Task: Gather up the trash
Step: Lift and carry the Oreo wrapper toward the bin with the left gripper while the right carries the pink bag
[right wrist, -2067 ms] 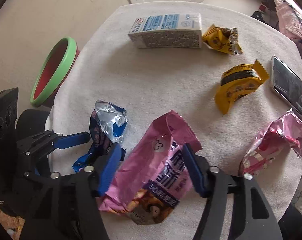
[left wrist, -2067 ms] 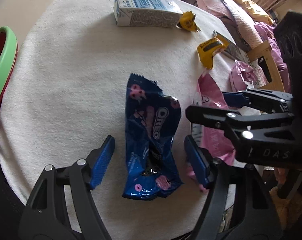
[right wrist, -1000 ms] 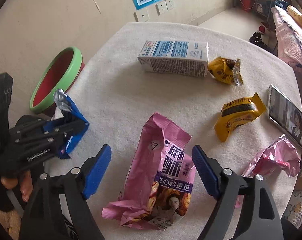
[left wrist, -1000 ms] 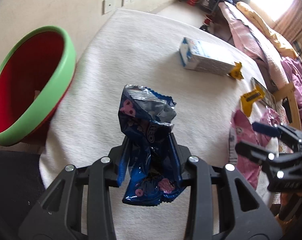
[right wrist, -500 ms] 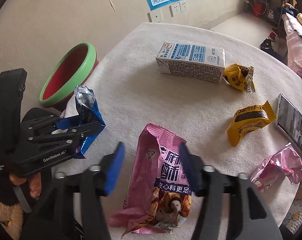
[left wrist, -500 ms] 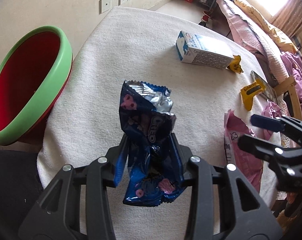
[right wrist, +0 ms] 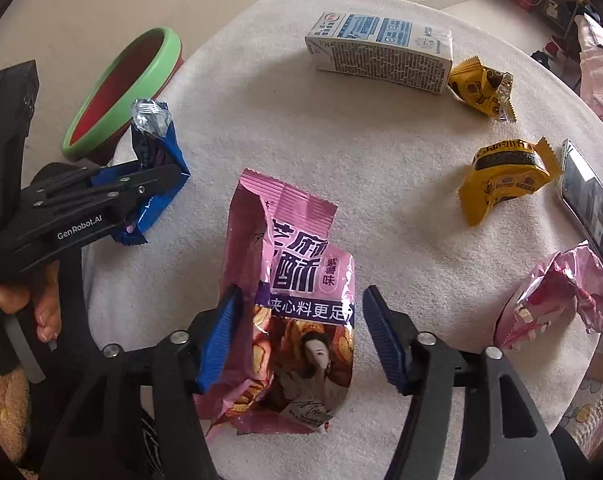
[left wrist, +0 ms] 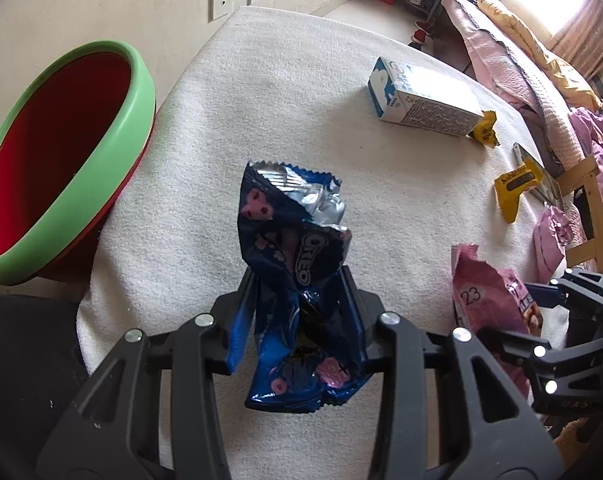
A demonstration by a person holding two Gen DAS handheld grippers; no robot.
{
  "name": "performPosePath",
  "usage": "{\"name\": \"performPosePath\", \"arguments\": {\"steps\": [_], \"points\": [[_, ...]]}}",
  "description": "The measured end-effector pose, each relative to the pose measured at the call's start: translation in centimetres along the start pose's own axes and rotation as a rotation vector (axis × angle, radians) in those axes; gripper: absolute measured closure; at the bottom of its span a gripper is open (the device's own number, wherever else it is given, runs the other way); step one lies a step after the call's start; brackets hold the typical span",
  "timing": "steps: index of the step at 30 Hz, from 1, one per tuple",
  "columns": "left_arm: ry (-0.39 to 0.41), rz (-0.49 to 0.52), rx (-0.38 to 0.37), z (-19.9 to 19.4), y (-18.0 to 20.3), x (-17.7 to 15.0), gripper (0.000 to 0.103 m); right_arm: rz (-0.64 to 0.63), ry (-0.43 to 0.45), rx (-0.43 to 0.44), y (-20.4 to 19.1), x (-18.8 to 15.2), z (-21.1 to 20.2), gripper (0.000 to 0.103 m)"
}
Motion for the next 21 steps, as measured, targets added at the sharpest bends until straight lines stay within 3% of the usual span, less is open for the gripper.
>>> {"name": "performPosePath", "arguments": {"steps": [3,12,21], "points": [[0.001,0.002,-0.004,0.0,0.1,0.0,0.065,-0.026,0.022,-0.002,-0.5,0.3,-0.3,0.062],[0.04,-0.008,-0.016,-1.0,0.0,0.4,0.065,-0.031,0.158,-0.04,-0.3,1.9,-2.0,0.063],[0.15,-0.011,-0.02,-4.3,-0.2,1.9,0.065,-0.043,0.184,-0.08,-0.3,2.7,-3.0,0.062]]}}
Point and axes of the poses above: each gripper's, at about its wrist camera, not at the fingertips, and z roughly the way its jaws point, y to its right, x to its top, the point moved 5 cm from there along z, roughly the way its jaws point, and after that the axes turned 10 degrees about -z, right-handed, at the moved point
